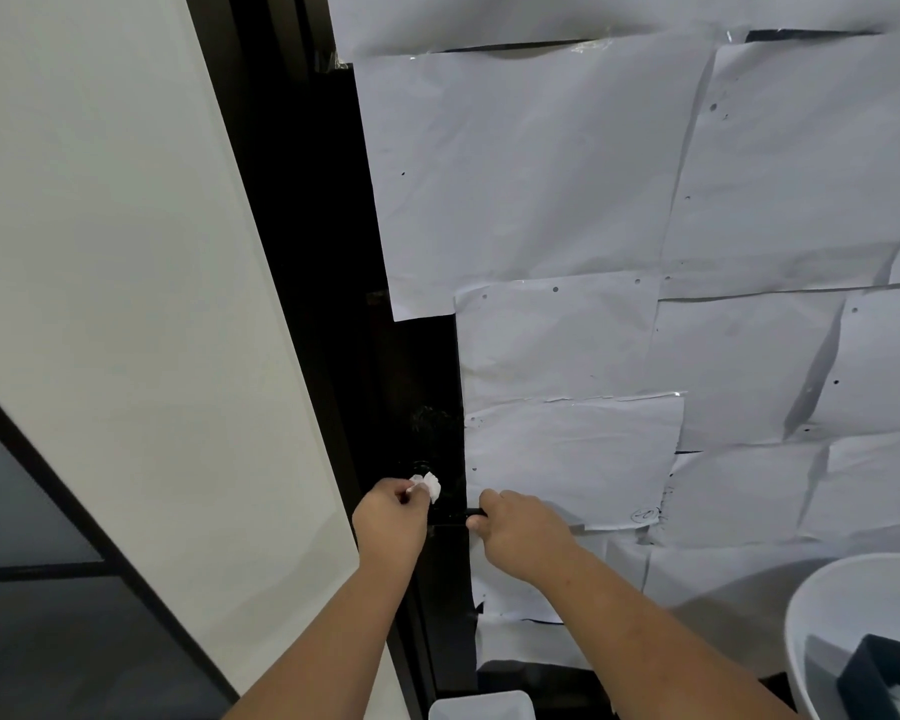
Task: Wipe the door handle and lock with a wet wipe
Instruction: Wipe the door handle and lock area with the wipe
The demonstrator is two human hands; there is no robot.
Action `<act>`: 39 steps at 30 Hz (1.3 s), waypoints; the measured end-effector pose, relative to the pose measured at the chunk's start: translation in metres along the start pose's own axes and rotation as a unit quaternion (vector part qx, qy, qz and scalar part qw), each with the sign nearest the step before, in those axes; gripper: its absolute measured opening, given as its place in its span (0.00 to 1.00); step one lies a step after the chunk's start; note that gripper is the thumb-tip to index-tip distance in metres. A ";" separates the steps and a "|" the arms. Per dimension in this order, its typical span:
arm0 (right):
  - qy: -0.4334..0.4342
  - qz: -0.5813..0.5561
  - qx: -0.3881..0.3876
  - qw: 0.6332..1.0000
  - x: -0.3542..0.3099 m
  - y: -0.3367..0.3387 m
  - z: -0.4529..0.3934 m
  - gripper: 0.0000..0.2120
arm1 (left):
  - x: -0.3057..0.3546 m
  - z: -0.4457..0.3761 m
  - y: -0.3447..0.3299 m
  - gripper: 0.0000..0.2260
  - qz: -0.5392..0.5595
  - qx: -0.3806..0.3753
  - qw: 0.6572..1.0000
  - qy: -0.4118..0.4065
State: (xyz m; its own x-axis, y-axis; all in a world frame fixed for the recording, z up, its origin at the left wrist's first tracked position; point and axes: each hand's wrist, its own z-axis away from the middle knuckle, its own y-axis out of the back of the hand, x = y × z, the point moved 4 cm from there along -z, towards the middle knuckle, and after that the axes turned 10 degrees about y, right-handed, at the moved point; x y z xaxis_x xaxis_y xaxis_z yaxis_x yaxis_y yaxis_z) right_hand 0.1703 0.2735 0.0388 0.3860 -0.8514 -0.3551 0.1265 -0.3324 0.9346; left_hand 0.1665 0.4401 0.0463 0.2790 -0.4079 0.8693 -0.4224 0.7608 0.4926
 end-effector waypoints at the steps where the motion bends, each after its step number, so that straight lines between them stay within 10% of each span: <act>1: 0.000 0.001 -0.001 1.000 0.000 0.000 0.000 0.12 | 0.000 0.001 -0.001 0.07 0.007 -0.004 1.000 0.012; 14: -0.002 -0.007 -0.002 1.000 -0.002 0.003 0.002 0.12 | 0.052 0.003 0.050 0.03 -0.111 0.076 0.953 -0.270; 21: 0.001 -0.006 0.000 1.000 -0.002 0.003 0.003 0.11 | 0.059 -0.010 0.040 0.10 -0.258 0.149 0.838 -0.457; 39: 0.000 -0.010 -0.002 1.000 -0.003 0.005 0.005 0.11 | 0.041 -0.011 0.016 0.21 -0.347 0.113 0.870 -0.330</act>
State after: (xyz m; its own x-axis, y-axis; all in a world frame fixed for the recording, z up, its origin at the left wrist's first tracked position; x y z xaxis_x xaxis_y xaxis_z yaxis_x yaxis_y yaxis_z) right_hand 0.1655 0.2727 0.0447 0.3829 -0.8452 -0.3729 0.1379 -0.3468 0.9277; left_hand 0.1806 0.4415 0.0891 0.0089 -0.9878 0.1557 -0.5292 0.1274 0.8389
